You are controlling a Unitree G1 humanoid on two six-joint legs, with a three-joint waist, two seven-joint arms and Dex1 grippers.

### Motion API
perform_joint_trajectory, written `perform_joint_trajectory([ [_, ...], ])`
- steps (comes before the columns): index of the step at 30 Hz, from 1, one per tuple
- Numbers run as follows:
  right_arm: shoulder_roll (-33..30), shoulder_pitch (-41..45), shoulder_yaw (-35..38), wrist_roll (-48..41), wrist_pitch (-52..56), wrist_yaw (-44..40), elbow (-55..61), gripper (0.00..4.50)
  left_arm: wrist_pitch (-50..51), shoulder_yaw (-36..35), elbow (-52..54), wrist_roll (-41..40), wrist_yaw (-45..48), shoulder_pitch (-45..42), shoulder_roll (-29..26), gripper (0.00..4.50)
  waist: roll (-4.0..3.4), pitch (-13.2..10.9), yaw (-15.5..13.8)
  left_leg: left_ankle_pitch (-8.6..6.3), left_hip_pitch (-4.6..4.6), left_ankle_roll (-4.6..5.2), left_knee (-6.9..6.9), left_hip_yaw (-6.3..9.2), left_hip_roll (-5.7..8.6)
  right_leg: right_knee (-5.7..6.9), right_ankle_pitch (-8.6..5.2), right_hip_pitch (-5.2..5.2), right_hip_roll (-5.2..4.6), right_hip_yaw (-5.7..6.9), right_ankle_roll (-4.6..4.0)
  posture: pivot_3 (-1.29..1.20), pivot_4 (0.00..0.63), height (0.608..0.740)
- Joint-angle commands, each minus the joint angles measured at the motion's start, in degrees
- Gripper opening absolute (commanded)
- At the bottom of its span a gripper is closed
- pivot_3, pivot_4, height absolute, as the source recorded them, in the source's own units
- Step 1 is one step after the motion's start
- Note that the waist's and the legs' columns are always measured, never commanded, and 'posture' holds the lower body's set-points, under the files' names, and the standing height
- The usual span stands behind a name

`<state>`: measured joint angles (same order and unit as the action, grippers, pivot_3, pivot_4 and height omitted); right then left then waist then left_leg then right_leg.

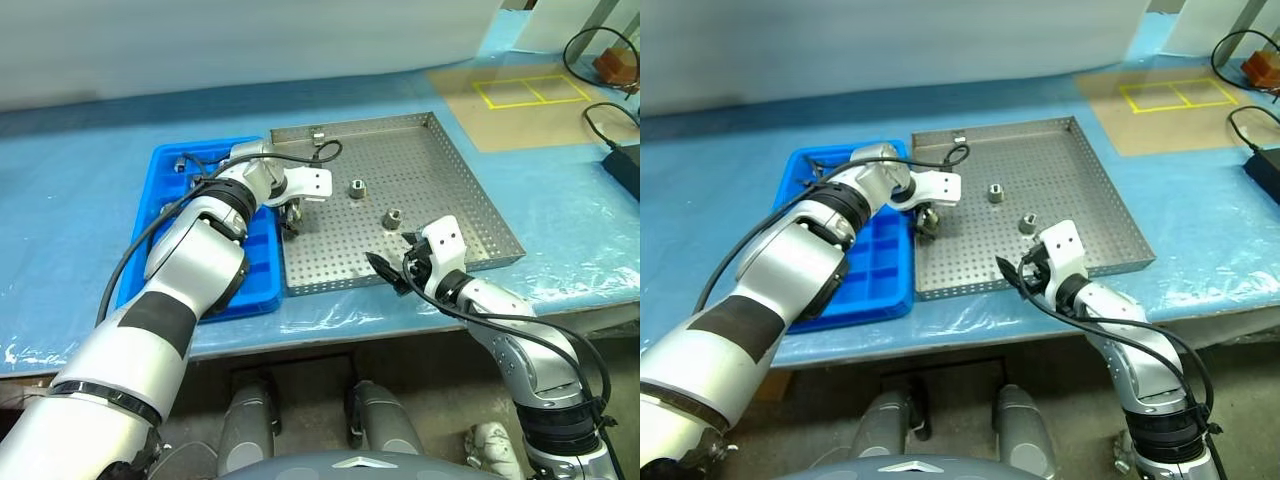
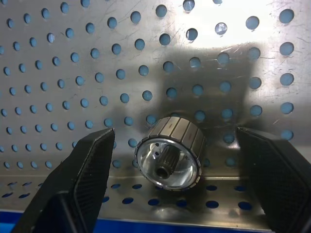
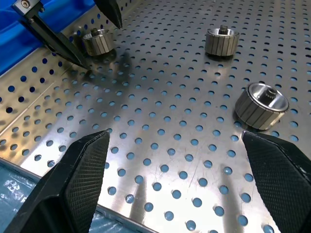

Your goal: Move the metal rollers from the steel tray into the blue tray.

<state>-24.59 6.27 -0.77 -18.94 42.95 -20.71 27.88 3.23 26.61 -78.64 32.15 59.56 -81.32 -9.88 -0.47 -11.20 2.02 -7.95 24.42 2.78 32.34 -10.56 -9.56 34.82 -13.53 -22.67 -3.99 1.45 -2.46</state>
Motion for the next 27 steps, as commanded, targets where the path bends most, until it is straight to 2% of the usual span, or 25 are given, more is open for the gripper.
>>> perform_joint_trajectory([
  [1, 0.23, -0.01, 0.45, 0.22, -0.49, 0.65, 3.11, 4.50, 0.92, -0.05, 0.08, 0.16, 0.01, -0.09, -0.28, 4.28, 0.00, 0.00, 0.24, 0.00, -0.01, 0.00, 0.00, 0.00, 0.00, 0.00, 0.00, 0.01, 0.00, 0.00, 0.00, -0.54, 0.150, 0.740],
  [7, -0.08, -0.43, 0.48, 0.32, -0.61, 1.04, 3.13, 4.50, 1.12, 0.63, 0.05, 0.98, -1.25, 0.86, -0.28, 4.28, 0.00, 0.00, 0.36, 0.00, -0.15, 0.00, 0.01, 0.00, 0.00, -0.01, 0.00, 0.14, 0.00, 0.00, 0.00, -0.55, 0.150, 0.740],
  [10, -0.09, -0.45, 0.46, 0.44, -0.62, 1.13, 3.12, 4.50, 0.89, 0.93, 0.04, 1.28, -1.21, 1.13, -0.41, 3.64, 0.00, 0.00, 0.37, -0.01, -0.37, 0.00, 0.00, 0.00, 0.00, -0.05, 0.00, 0.33, 0.00, 0.00, 0.00, -0.55, 0.150, 0.740],
  [12, -0.05, -0.38, 0.41, 0.50, -0.57, 1.17, 3.12, 4.50, 0.63, 1.06, 0.08, 1.49, -1.69, 1.15, -0.51, 3.04, 0.00, 0.00, 0.37, -0.02, -0.39, -0.01, 0.02, 0.00, 0.00, -0.05, 0.00, 0.36, 0.00, 0.00, 0.00, -0.55, 0.150, 0.740],
  [15, -0.03, -0.26, 0.22, 0.60, -0.56, 1.09, 3.10, 4.50, 0.63, 0.91, 0.06, 1.37, -2.16, 1.11, -0.64, 3.04, 0.01, 0.00, 0.39, -0.04, -0.41, -0.05, 0.05, 0.00, 0.00, -0.04, 0.00, 0.38, 0.00, 0.00, 0.00, -0.54, 0.150, 0.740],
  [18, 0.02, 0.24, 0.10, 0.77, -0.67, 0.98, 2.64, 4.50, -0.11, 0.83, 0.14, 1.18, -0.44, 1.10, -1.11, 2.51, 0.01, 0.00, 0.39, -0.04, -0.41, -0.04, 0.04, 0.00, 0.00, -0.05, 0.00, 0.38, 0.00, 0.00, 0.00, -0.53, 0.150, 0.740],
  [20, 0.13, 0.60, 0.02, 0.85, -0.74, 0.92, 2.31, 4.50, -0.13, 0.85, 0.20, 1.32, -1.33, 1.15, -1.38, 1.92, 0.01, 0.00, 0.40, -0.02, -0.39, -0.01, 0.01, 0.00, 0.00, -0.06, 0.00, 0.35, 0.00, 0.00, 0.00, -0.53, 0.150, 0.740],
  [27, 0.21, 2.14, -0.38, 0.64, -0.96, -0.02, 1.55, 4.50, -0.82, -1.34, 0.63, -0.97, 0.84, 0.65, -2.84, 1.89, 0.01, 0.00, 0.53, -0.02, -0.38, 0.00, -0.01, 0.00, -0.01, -0.06, 0.00, 0.32, 0.00, 0.00, 0.00, -0.50, 0.150, 0.740],
])
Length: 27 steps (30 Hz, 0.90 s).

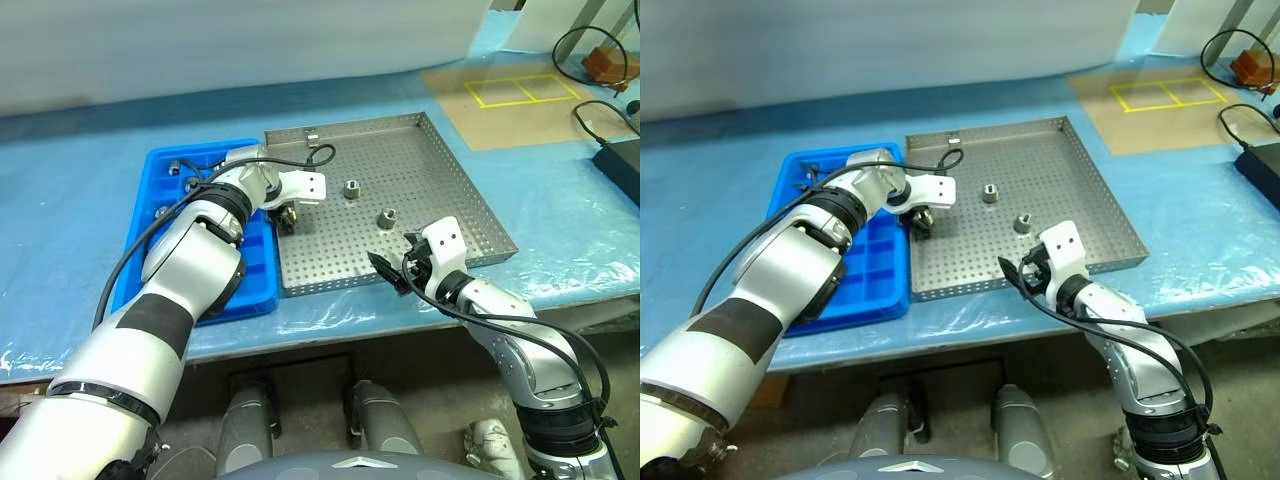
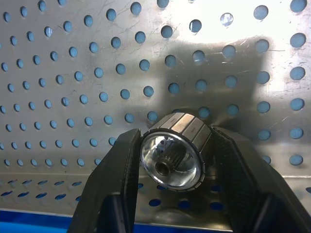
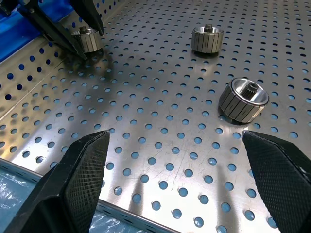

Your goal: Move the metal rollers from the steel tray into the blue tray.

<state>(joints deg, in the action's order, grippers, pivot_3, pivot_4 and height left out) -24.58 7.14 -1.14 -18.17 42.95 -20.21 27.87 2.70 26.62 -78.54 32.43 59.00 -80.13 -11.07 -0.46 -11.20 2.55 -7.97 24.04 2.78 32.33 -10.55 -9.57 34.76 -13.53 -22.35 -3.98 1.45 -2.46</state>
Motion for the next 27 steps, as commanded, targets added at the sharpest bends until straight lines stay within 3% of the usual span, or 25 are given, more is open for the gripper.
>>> perform_joint_trajectory([
  [1, 0.08, 1.57, 0.06, -0.19, -0.97, -0.74, 1.36, 4.50, -0.63, -2.04, 0.73, -1.98, 1.92, -0.80, -2.01, 1.89, 0.00, 0.00, 0.00, 0.00, 0.00, 0.00, 0.00, 0.00, 0.00, 0.00, 0.00, 0.00, 0.00, 0.00, 0.00, -0.50, 0.150, 0.740],
  [7, -0.81, 4.39, 1.31, -4.64, 0.72, -5.25, 3.18, 4.50, -1.06, -8.51, 2.65, -8.87, 7.17, -3.36, -4.63, 1.89, 0.00, -0.01, -0.16, 0.00, 0.08, 0.00, -0.04, 0.00, 0.00, -0.01, 0.00, -0.07, 0.00, 0.00, 0.00, -0.47, 0.150, 0.740],
  [10, -2.89, 6.27, 0.77, -6.32, 1.13, -8.73, 3.52, 4.50, -3.50, -12.44, 6.12, -14.07, 16.06, -4.25, -7.83, 1.89, 0.03, -0.07, -0.45, 0.00, 0.12, 0.01, -0.04, 0.00, 0.01, -0.01, 0.00, -0.08, -0.01, 0.00, 0.00, -0.43, 0.150, 0.740],
  [16, -4.66, 15.38, -1.09, -7.70, -0.20, -15.24, -1.83, 4.50, -5.31, -16.87, 18.66, -21.79, 25.44, 2.38, -15.00, 1.89, 0.01, -0.11, -0.73, 0.01, 0.03, -0.05, -0.12, 0.00, -0.02, 0.03, 0.00, -0.09, -0.01, 0.00, -0.01, -0.29, 0.150, 0.740],
  [21, -3.10, 24.29, -5.18, -6.06, -4.01, -20.33, -10.19, 4.50, 2.28, -20.67, 37.62, -28.07, 25.78, 13.57, -20.47, 1.89, -0.03, -0.12, -2.02, 0.06, 0.00, -0.19, -0.19, -0.01, -0.06, 0.13, -0.01, -0.14, 0.01, 0.02, -0.02, -0.16, 0.150, 0.740],
  [27, 0.19, 31.79, -9.48, -4.66, -9.36, -26.88, -19.65, 4.50, 11.83, -26.75, 63.88, -35.06, 19.41, 29.81, -25.13, 1.89, -0.04, -0.12, -4.97, 0.16, 0.62, -0.25, -0.10, -0.01, -0.13, 0.57, -0.07, -0.82, -0.01, 0.15, -0.13, 0.00, 0.150, 0.740],
])
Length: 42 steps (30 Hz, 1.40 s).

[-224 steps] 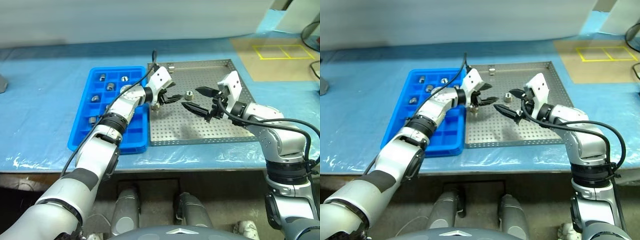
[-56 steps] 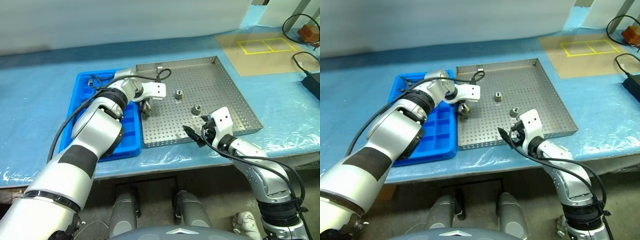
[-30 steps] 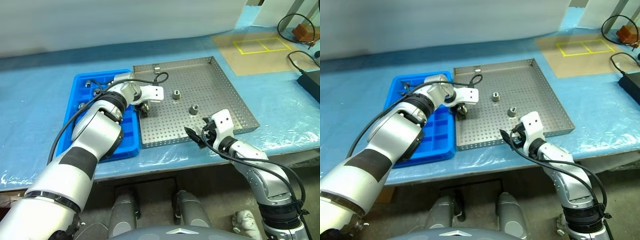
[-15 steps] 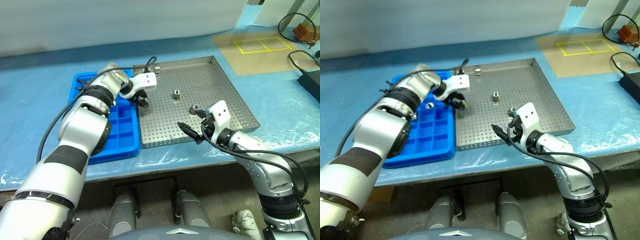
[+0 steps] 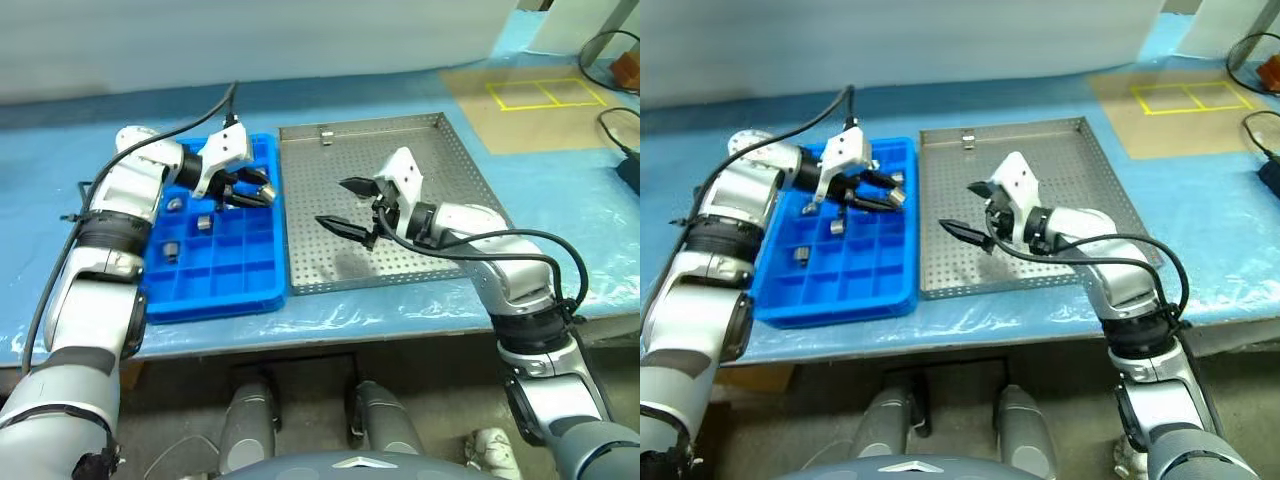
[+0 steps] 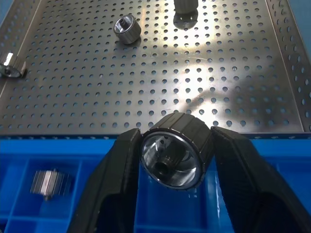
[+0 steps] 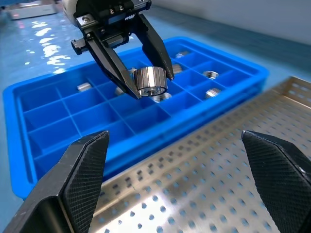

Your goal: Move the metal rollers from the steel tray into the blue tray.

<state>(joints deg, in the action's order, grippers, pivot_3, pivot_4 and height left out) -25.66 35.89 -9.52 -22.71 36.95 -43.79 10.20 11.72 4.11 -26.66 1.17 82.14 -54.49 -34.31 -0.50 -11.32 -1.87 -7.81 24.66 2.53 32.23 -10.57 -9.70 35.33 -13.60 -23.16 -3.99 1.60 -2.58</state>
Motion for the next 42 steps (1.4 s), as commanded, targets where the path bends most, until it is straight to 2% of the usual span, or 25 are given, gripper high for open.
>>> perform_joint_trajectory([
  [1, 2.14, 4.47, -1.71, -0.04, -4.09, -4.48, -3.71, 4.50, 4.55, -5.41, 15.64, -4.26, -5.84, 6.77, -2.46, 1.89, 0.00, 0.00, -0.91, 0.00, 0.02, 0.00, 0.02, 0.00, 0.00, 0.11, -0.03, -0.05, -0.01, 0.01, -0.06, 0.03, 0.150, 0.740],
  [10, 7.66, 11.00, -8.75, 3.86, -11.28, -14.00, -14.88, 4.50, 16.29, -12.36, 33.40, -11.14, -15.07, 21.14, -7.43, 1.89, 0.00, 0.00, -4.02, 0.22, 0.06, -0.60, -0.01, 0.14, -0.08, 0.43, -0.06, -0.16, 0.00, 0.22, -0.09, 0.19, 0.150, 0.740],
  [18, 9.52, 11.21, -9.23, 5.10, -12.59, -16.78, -17.52, 4.50, 21.32, -16.14, 44.92, -17.03, -17.98, 36.79, -10.80, 1.89, 0.01, 0.00, -5.44, 0.30, 0.07, -0.72, -0.04, 0.23, -0.07, 0.45, -0.06, -0.16, 0.01, 0.26, -0.09, 0.24, 0.150, 0.740],
  [25, 10.10, 10.88, -9.06, 5.83, -12.49, -17.39, -17.49, 4.50, 19.47, -16.24, 44.48, -17.74, -20.63, 43.86, -12.53, 1.89, 0.01, 0.01, -5.86, 0.32, 0.06, -0.74, -0.06, 0.30, -0.07, 0.46, -0.06, -0.16, 0.03, 0.28, -0.08, 0.24, 0.150, 0.740],
  [42, 9.26, 11.21, -8.35, 6.94, -12.34, -17.89, -17.48, 4.50, 16.47, -10.37, 42.08, -15.09, -26.04, 48.30, -12.41, 1.89, 0.01, 0.02, -5.95, 0.35, -0.12, -0.79, -0.16, 0.30, -0.08, 0.47, -0.07, -0.12, 0.12, 0.19, -0.07, 0.24, 0.150, 0.740],
])
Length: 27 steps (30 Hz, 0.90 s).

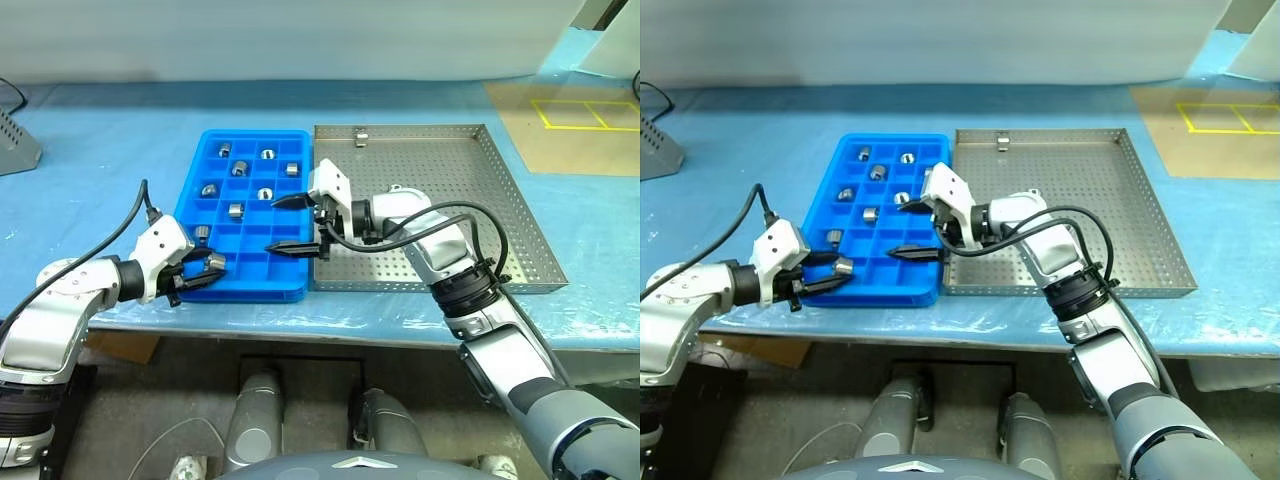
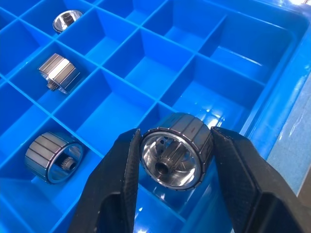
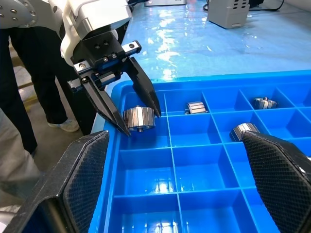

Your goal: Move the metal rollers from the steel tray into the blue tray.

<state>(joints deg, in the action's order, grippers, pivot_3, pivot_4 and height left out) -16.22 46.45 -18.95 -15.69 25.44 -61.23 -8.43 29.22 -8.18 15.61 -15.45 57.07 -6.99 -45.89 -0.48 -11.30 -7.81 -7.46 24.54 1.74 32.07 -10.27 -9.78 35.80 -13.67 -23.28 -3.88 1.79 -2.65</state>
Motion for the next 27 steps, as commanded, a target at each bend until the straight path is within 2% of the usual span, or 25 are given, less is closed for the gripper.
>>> perform_joint_trajectory([
  [1, -0.26, 0.67, 1.08, -0.05, -0.84, -0.45, 1.14, 4.50, -1.00, 2.18, -0.43, 1.47, -1.03, 0.88, -0.77, 1.89, 0.00, 0.02, -0.03, 0.00, -0.06, 0.00, -0.01, 0.00, 0.00, 0.00, 0.00, 0.04, 0.00, -0.01, 0.00, 0.24, 0.150, 0.740],
  [15, -0.72, 0.62, 1.50, 0.11, -0.78, -0.47, 1.06, 4.50, -0.34, 5.01, -2.34, 1.78, -2.20, -0.73, -2.05, 1.89, 0.00, 0.06, 0.03, 0.06, -0.49, -0.10, -0.28, -0.05, 0.06, -0.02, -0.01, 0.22, 0.03, -0.19, 0.00, 0.22, 0.150, 0.740],
  [21, -0.62, 0.97, 1.77, 0.35, -0.86, -0.16, 0.72, 4.50, -2.98, 7.25, -7.88, 5.77, -4.66, -2.64, -2.09, 1.89, -0.05, 0.10, 0.33, 0.07, -0.50, -0.11, -0.30, -0.05, 0.04, -0.03, -0.01, 0.21, 0.06, -0.20, 0.00, 0.22, 0.150, 0.740],
  [23, -0.70, 0.67, 1.86, 0.37, -0.66, 0.05, 1.10, 4.50, -4.31, 6.67, -7.82, 4.71, -3.86, -2.22, -1.91, 2.66, -0.09, 0.15, 0.31, 0.09, -0.52, -0.14, -0.31, -0.05, 0.05, -0.01, -0.01, 0.22, 0.06, -0.19, -0.01, 0.21, 0.150, 0.740],
  [27, -1.01, 0.21, 2.21, 0.31, -0.28, 0.49, 1.64, 4.50, -3.65, 6.49, -9.41, 4.60, -4.64, -3.45, -1.76, 3.83, -0.04, 0.20, 0.54, 0.11, -0.57, -0.18, -0.31, -0.05, 0.05, 0.02, -0.01, 0.25, 0.05, -0.20, -0.01, 0.19, 0.150, 0.740],
])
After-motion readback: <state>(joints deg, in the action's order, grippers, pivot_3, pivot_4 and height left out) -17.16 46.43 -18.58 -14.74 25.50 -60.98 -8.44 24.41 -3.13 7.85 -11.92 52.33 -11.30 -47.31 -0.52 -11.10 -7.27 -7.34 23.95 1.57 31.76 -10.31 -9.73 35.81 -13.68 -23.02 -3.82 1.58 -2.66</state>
